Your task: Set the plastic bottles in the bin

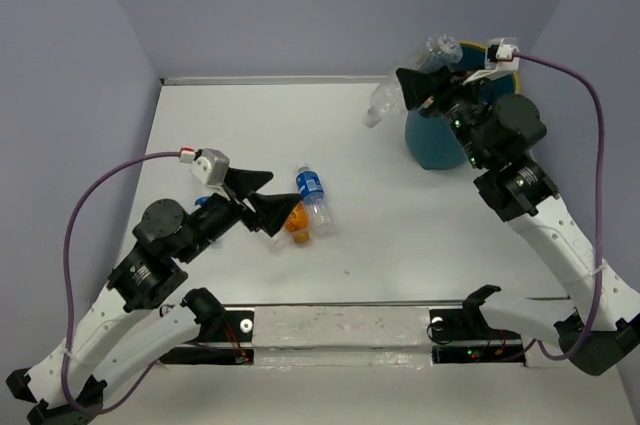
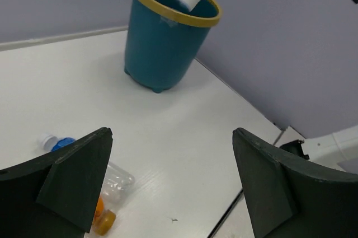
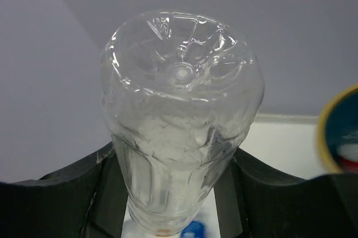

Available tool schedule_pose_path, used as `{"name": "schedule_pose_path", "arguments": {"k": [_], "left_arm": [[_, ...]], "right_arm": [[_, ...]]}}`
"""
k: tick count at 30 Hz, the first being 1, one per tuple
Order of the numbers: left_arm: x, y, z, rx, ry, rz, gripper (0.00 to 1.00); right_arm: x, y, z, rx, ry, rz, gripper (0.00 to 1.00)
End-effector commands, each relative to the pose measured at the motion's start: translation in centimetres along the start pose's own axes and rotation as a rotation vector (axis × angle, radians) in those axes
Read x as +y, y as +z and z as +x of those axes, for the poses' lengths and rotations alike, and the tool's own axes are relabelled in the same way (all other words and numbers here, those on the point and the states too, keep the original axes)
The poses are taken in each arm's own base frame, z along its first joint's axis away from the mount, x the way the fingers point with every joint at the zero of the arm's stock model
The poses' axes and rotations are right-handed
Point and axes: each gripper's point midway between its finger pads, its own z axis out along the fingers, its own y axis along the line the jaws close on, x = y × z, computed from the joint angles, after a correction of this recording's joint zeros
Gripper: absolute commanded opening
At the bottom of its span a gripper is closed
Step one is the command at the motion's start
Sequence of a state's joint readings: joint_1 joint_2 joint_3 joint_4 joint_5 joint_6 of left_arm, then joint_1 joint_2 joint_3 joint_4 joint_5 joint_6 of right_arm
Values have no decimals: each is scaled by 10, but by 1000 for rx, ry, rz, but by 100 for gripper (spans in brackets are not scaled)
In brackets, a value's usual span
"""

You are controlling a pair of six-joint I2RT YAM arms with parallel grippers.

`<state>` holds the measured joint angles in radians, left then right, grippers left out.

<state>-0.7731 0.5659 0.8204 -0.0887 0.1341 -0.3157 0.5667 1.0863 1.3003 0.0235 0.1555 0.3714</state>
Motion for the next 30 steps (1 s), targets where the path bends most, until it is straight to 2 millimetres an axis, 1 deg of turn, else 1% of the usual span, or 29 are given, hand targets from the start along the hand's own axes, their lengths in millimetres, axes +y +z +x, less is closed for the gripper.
{"name": "schedule_pose_path", "arguments": {"k": [1,2,3,4,5,6,7,9,10,13,14,16,17,18,19,20,21,23,24,26,27,28,30], "left_arm": [[51,-29,6,-76,57,-252,99],[54,-29,9,-86,38,-258,99],[55,-29,13,-88,38,-258,99],[56,-29,14,-81,37,-254,99],[57,-29,14,-74,47,-263,99],[60,-29,14,-75,53,-274,99],[66,-31,11,-85,60,-303,99],[73,-32,12,-79,73,-341,99],[76,-33,12,-78,78,-351,99],[76,-33,10,-82,84,-347,99],[78,-35,8,-92,85,-354,99],[79,-36,5,-102,88,-357,99],[79,-37,3,-111,89,-358,99],[82,-39,1,-119,91,-368,99],[83,-41,0,-127,90,-374,99],[84,-42,-2,-135,88,-378,99],[86,-44,-4,-144,88,-389,99],[89,-46,-5,-154,84,-401,99],[91,-46,-6,-157,83,-408,99],[96,-47,-6,-163,77,-433,99],[98,-47,-7,-164,75,-440,99],[102,-48,-8,-170,72,-461,99],[109,-48,-8,-170,66,-494,99]], "right_arm": [[-88,-4,-113,-235,-389,508,21],[-102,5,-109,-215,-426,559,21],[-109,0,-121,-232,-447,594,21],[-124,8,-113,-204,-478,640,21],[-136,9,-113,-192,-500,676,21],[-160,6,-111,-164,-523,736,21],[-175,10,-103,-139,-531,763,21],[-199,11,-98,-114,-542,804,21],[-209,17,-88,-80,-553,816,21],[-221,24,-74,-35,-577,820,22],[-230,27,-68,-15,-585,836,24],[-239,27,-66,0,-599,862,57],[-243,27,-68,0,-605,874,70],[-246,28,-66,13,-618,881,90],[-247,28,-65,23,-627,885,95],[-247,29,-65,33,-632,883,97],[-240,32,-70,20,-611,854,98],[-232,32,-67,52,-584,809,98],[-218,40,-66,47,-526,732,97],[-195,41,-57,74,-480,641,95],[-181,45,-49,82,-463,585,93],[-159,49,-28,118,-458,519,92],[-130,54,0,157,-422,445,86]]}}
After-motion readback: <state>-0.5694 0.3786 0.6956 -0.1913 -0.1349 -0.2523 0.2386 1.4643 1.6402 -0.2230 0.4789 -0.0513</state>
